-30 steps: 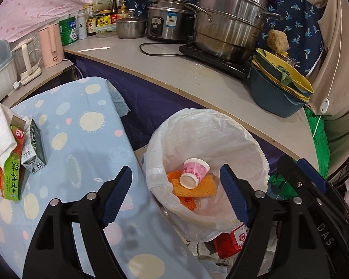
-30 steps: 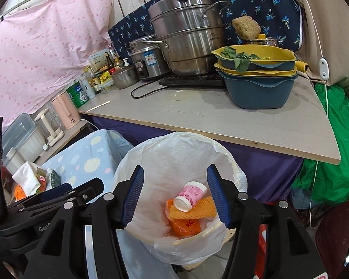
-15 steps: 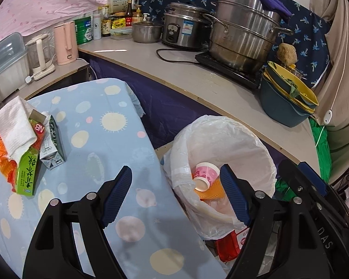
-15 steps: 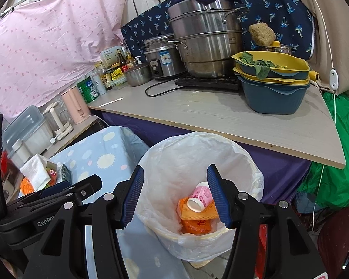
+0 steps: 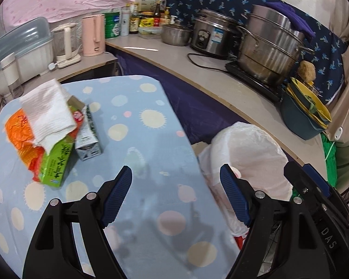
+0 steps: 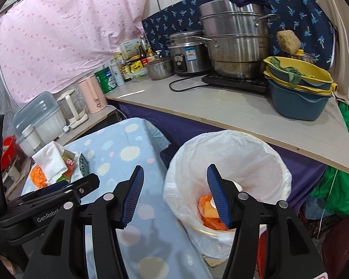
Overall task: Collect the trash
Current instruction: 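Move both open tools back toward the remaining trash on the table, then grasp the orange printed bag with the left tool while the right tool grasps the white paper towel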
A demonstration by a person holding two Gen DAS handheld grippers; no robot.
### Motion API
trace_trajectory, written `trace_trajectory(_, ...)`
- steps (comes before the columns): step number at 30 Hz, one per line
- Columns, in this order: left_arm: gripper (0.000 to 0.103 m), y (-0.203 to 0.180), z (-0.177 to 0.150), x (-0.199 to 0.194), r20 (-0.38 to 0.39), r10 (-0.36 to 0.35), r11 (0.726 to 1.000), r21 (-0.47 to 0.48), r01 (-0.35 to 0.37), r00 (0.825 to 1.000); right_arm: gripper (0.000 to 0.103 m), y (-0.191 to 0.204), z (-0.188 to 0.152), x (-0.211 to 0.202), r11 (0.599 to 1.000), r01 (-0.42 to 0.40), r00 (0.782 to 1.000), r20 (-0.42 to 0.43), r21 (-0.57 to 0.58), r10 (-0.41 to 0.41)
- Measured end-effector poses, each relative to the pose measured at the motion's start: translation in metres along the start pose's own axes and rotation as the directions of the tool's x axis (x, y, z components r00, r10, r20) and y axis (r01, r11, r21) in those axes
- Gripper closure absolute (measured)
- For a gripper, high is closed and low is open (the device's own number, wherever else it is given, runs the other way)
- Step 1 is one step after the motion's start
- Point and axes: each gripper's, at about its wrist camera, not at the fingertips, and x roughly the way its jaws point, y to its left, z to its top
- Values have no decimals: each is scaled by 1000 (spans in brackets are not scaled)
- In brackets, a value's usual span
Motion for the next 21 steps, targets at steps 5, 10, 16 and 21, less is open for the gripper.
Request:
trace_trajectory(5, 29, 42, -5, -7, -3, 47, 997, -63, -47, 999, 48, 31, -5, 10, 999, -38, 999, -24, -34, 37)
trace_trajectory(10, 26, 92, -14, -15, -10, 108, 986, -128, -108, 994, 48, 68, -11, 23, 993, -88, 995, -53, -74, 84)
trace_trajectory(16, 25, 152, -20, -19, -38, 158, 962, -221, -162, 987, 48, 115, -19, 48, 983, -156, 984, -103, -100, 146)
trace_trajectory(21, 25, 199, -24, -21, -54, 193, 937, -286, -200, 980, 48, 154, -25, 70, 970, -204, 972, -144, -129, 186)
